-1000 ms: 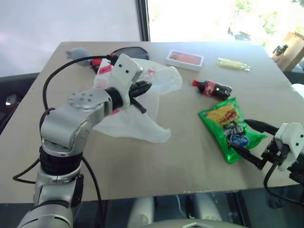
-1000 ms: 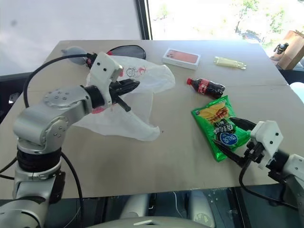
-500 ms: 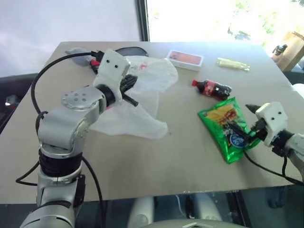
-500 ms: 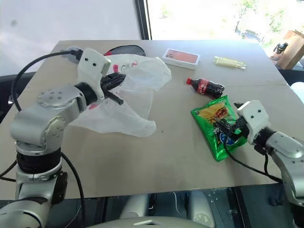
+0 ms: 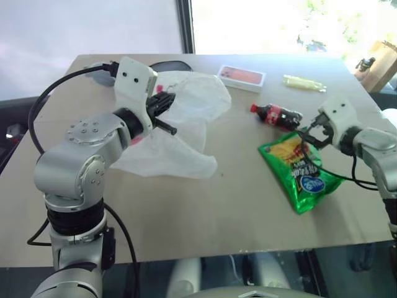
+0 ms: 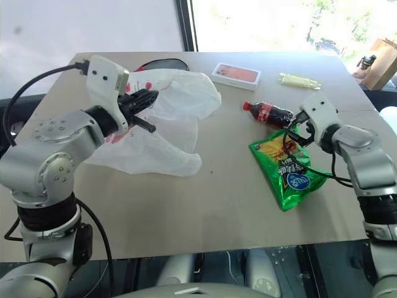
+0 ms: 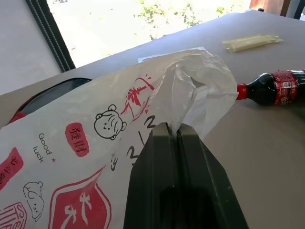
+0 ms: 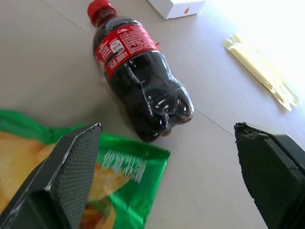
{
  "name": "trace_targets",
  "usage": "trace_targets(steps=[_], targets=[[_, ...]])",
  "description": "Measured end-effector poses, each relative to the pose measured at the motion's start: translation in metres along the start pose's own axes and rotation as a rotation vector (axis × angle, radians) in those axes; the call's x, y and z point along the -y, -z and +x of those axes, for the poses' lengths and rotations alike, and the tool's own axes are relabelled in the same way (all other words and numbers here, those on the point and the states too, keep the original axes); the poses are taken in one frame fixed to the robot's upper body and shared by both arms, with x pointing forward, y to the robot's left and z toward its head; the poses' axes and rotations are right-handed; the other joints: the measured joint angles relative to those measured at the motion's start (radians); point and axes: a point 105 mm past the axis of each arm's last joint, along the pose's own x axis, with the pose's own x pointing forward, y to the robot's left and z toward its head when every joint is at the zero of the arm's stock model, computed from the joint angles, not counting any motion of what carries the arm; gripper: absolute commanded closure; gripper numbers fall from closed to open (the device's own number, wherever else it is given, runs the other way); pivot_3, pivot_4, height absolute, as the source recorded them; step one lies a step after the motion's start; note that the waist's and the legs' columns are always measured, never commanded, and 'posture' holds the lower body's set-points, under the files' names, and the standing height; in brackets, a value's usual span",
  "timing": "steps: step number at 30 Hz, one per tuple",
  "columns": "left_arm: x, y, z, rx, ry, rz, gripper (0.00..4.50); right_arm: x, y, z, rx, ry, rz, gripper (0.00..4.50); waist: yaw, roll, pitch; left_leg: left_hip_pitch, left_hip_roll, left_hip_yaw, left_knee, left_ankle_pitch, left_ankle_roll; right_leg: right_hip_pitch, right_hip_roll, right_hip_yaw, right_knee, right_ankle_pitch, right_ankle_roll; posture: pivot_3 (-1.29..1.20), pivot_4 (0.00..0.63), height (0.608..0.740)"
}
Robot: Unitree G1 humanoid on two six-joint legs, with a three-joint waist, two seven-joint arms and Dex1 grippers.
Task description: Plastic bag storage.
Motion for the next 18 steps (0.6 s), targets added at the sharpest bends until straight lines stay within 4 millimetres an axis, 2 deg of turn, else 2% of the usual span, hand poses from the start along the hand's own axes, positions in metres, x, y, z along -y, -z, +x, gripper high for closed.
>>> trace_targets(steps=[4,8,11,13,14,15,16,17,18], targets=[[0.001,0.0,-0.002,0.0,-0.001,0.014,4.39,-0.004,-0.015,0.037,0.01,-0.053,-0.04,0.0,-0.019,0.001,0.001,0.0,0.0,0.0,0.0,0.0,0.0,0.0,0.0,0.0,0.0,0.0,0.0,0.0,0.15,0.74],[0.0,0.001,-0.004,-0.003,-0.011,0.017,4.39,-0.011,-0.016,0.069,-0.019,-0.114,-0.058,0.0,-0.021,0.0,0.001,0.0,0.0,0.0,-0.001,0.0,0.0,0.0,0.0,0.0,0.0,0.0,0.0,0.0,0.15,0.74],[0.003,0.002,-0.006,-0.002,-0.015,0.024,4.39,-0.019,-0.014,0.088,-0.064,-0.141,-0.082,0.0,-0.024,0.0,0.002,0.0,0.0,0.0,-0.002,0.003,-0.005,-0.001,0.0,0.0,0.0,0.0,0.0,0.0,0.15,0.74],[0.005,0.001,-0.009,0.003,-0.022,0.034,4.39,-0.019,-0.013,0.092,-0.091,-0.156,-0.101,0.0,-0.023,0.0,0.002,0.0,0.0,0.0,-0.003,0.003,-0.005,-0.001,0.0,0.0,-0.001,0.0,0.0,0.0,0.15,0.74],[0.006,0.001,-0.01,0.004,-0.023,0.038,4.5,-0.018,-0.013,0.092,-0.094,-0.161,-0.102,0.5,-0.022,0.0,0.002,0.0,0.0,0.0,-0.003,0.003,-0.005,-0.001,-0.001,0.0,-0.001,0.0,0.0,0.0,0.15,0.74],[0.006,0.001,-0.011,0.004,-0.027,0.04,4.5,-0.018,-0.012,0.092,-0.099,-0.167,-0.099,0.57,-0.022,0.0,0.002,0.0,0.0,0.0,-0.003,0.002,-0.006,-0.001,-0.001,0.0,-0.001,0.0,0.0,0.0,0.15,0.74],[0.004,0.002,-0.013,0.002,-0.045,0.039,4.5,-0.016,-0.013,0.091,-0.101,-0.183,-0.088,0.98,-0.023,0.0,0.002,0.0,0.0,0.0,-0.003,0.002,-0.006,-0.001,-0.001,0.0,0.0,0.0,0.0,0.0,0.15,0.74],[0.004,0.001,-0.013,0.002,-0.046,0.04,4.5,-0.016,-0.013,0.091,-0.101,-0.185,-0.087,0.98,-0.023,0.0,0.002,0.0,0.0,0.0,-0.003,0.002,-0.006,-0.001,-0.001,0.0,0.0,0.0,0.0,0.0,0.15,0.74],[0.003,0.0,-0.016,0.009,-0.057,0.041,4.5,-0.017,-0.014,0.09,-0.095,-0.207,-0.082,1.35,-0.024,0.0,0.002,0.001,0.0,0.0,-0.003,0.002,-0.006,-0.001,-0.001,0.0,0.0,0.0,0.0,0.0,0.15,0.74]])
